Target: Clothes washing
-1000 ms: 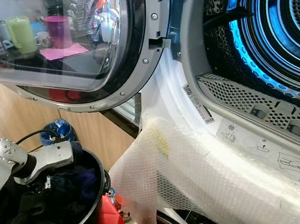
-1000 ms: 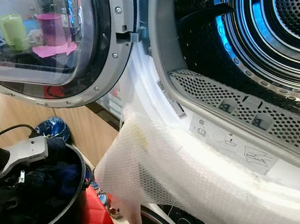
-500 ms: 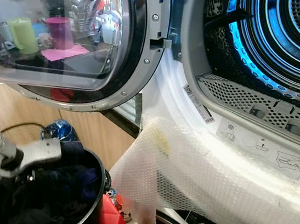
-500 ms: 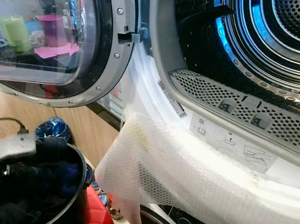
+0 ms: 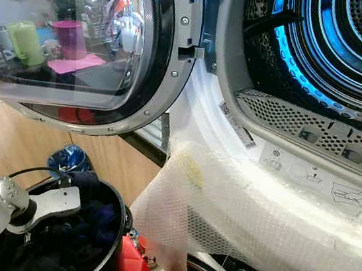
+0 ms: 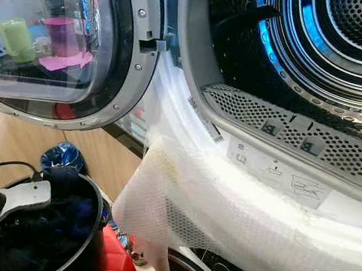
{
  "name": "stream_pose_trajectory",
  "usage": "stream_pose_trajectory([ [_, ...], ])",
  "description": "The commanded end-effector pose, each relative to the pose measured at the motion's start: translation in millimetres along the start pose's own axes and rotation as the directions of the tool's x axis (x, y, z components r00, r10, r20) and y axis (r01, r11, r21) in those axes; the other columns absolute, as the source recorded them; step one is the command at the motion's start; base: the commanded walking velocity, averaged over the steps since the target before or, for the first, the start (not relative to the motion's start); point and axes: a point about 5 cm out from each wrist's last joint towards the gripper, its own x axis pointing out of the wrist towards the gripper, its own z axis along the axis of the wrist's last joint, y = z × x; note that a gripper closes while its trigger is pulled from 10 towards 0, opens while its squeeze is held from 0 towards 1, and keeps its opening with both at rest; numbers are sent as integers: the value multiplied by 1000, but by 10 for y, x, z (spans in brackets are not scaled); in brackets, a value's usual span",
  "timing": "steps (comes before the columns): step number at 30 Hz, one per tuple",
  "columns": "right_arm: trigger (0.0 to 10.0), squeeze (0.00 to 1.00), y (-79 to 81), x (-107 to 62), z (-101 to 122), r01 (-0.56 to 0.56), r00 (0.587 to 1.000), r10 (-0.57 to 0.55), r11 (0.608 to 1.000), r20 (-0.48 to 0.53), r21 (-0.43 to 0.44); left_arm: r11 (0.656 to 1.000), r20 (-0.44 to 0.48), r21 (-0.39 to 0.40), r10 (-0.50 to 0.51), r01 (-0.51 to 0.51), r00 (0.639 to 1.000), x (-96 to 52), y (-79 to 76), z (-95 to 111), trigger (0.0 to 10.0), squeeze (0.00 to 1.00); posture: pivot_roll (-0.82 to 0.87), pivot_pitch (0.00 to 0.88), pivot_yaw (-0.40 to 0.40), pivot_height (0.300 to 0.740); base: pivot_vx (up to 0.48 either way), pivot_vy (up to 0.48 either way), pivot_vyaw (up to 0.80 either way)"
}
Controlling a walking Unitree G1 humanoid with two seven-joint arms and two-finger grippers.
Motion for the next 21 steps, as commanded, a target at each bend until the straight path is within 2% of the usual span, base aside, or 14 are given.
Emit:
stream_pose_trajectory([
  [1, 10000, 0, 20, -8, -40, -7, 1000, 7, 1000, -17, -3, 1000, -37, -8, -1, 0, 999, -12, -7, -72, 10000, 0, 145, 0, 81, 740, 0, 0, 0],
  [2, 10000, 0, 12, -9, -37, -6, 1000, 6, 1000, -17, -4, 1000, -28, -12, -6, 6, 1000, 11, -21, -66, 4275, 0, 142, 0, 80, 740, 0, 0, 0],
  [4, 10000, 0, 4, -9, -34, -5, 1000, 5, 1000, -16, -6, 1000, -22, -16, -10, 10, 1000, 28, -34, -59, 4275, 0, 141, 0, 80, 740, 0, 0, 0],
  [5, 10000, 0, -4, -9, -30, -3, 1000, 3, 1000, -15, -7, 1000, -8, -14, -26, 26, 1000, 47, -52, -42, 0, 0, 142, 0, 79, 740, 0, 0, 0],
  [17, 10000, 0, 8, -4, -18, -5, 1000, 5, 1000, -8, -7, 999, 42, 1, -51, 51, 998, 68, -64, 62, 0, 0, 135, 0, 79, 740, 0, 0, 0],
  [21, 10000, 0, 15, -4, -22, -6, 1000, 6, 1000, -9, -5, 995, 73, -12, -99, 100, 992, 32, -98, 97, 0, 0, 136, 0, 79, 740, 0, 0, 0],
])
